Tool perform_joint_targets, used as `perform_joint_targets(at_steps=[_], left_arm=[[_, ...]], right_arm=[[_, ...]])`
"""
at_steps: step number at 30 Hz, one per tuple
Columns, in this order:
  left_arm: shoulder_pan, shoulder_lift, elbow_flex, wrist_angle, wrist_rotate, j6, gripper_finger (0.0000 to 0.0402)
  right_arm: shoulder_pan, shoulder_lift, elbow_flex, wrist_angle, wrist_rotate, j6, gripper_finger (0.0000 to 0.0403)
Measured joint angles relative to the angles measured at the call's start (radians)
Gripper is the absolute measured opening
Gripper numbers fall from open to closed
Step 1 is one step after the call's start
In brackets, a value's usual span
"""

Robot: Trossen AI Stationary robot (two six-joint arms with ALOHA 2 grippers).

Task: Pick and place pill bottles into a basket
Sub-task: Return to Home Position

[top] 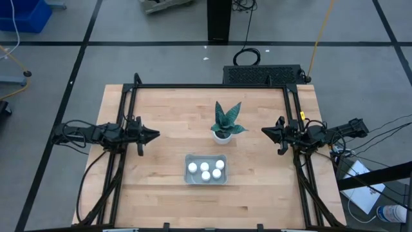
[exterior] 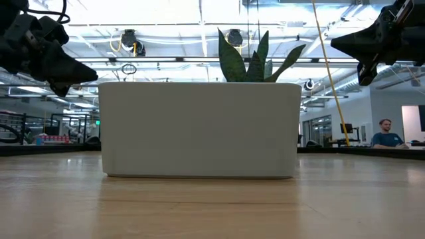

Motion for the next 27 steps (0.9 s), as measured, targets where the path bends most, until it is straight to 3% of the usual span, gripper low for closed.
perform_joint_targets(at_steps=[27], left_arm=[[0.000,0.000,0.000,0.000,0.000,-0.001,0.0074]], right_arm=[[0.000,0.000,0.000,0.000,0.000,0.000,0.0004]])
